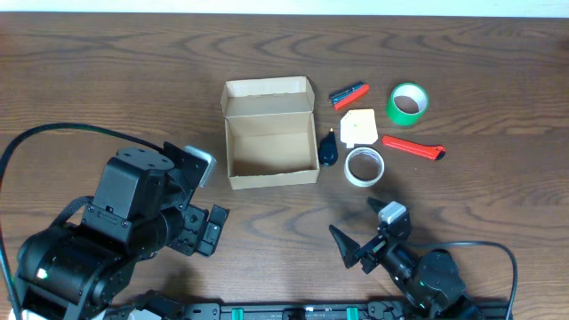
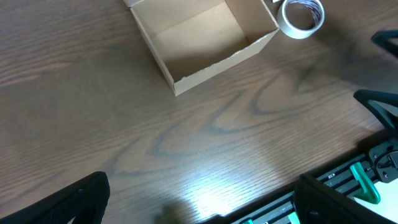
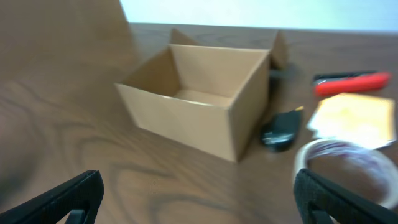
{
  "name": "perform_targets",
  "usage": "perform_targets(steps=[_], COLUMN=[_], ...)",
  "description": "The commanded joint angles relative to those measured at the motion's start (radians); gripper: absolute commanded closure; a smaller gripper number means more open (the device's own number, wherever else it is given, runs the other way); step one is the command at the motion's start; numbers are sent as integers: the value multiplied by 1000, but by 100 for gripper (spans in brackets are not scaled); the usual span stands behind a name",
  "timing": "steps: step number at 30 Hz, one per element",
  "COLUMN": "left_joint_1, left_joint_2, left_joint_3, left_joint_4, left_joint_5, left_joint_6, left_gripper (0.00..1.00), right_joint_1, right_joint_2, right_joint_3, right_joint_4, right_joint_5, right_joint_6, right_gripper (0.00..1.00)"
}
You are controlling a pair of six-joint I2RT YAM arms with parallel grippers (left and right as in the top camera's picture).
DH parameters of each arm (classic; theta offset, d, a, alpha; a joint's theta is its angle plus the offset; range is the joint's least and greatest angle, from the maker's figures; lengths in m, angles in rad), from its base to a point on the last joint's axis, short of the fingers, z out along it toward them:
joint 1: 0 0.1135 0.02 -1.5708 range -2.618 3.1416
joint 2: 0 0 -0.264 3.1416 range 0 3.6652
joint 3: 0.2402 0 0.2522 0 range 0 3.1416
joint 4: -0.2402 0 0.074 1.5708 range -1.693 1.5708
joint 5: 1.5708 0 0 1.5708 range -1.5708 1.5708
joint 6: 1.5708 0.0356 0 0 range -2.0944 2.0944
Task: Pack container
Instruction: 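Reach the right gripper to the green tape roll and grasp it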
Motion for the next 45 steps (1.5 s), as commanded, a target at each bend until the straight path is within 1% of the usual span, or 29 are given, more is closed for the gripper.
perform_targets(steps=[1, 2, 3, 5, 7, 9, 13, 15, 17, 20, 23, 28, 31, 36, 40, 45], left_joint_1=[2, 2, 2, 2, 2, 2, 2, 2, 2, 2, 2, 2, 2, 2, 2, 2], left_joint_2=[-1, -1, -1, -1, -1, -1, -1, -1, -1, -1, -1, -1, -1, -1, -1, -1], left_joint_3=[10, 10, 10, 10, 10, 10, 10, 10, 10, 10, 10, 10, 10, 10, 10, 10], left_joint_4=[-4, -4, -4, -4, -4, -4, -4, -4, -4, -4, -4, -4, -4, -4, -4, -4], left_joint_5=[-18, -18, -18, -19, -18, -18, -18, -18, -19, -18, -18, -18, -19, -18, -19, -18], left_joint_6=[-7, -7, -7, -7, -7, -7, -7, -7, -7, -7, -7, -7, -7, -7, -7, -7], left_gripper=[5, 5, 5, 5, 5, 5, 5, 5, 5, 5, 5, 5, 5, 5, 5, 5], right_joint_1=[6, 5, 1, -20, -54, -88, -190, -248, -313, -400, -455, -532, -571, -622, -641, -640], right_joint_2=[-5, -5, -3, 15, 72, 156, 403, 537, 690, 923, 1112, 1410, 1568, 1786, 1915, 2042], right_joint_3=[-3, -3, -3, -2, 29, 86, 289, 393, 509, 686, 810, 995, 1089, 1232, 1318, 1384], right_joint_4=[34, 52, 46, 3, -37, -37, -64, -97, -141, -198, -201, -188, -190, -190, -189, -188], right_joint_5=[-41, -42, -41, -27, -38, -39, -27, -27, -53, -84, -83, -79, -32, -27, -27, -27], right_joint_6=[196, 225, 215, 229, 257, 208, 52, 13, -38, -162, -286, -393, -402, -406, -426, -447], right_gripper=[1, 1, 1, 1, 1, 1, 1, 1, 1, 1, 1, 1, 1, 1, 1, 4])
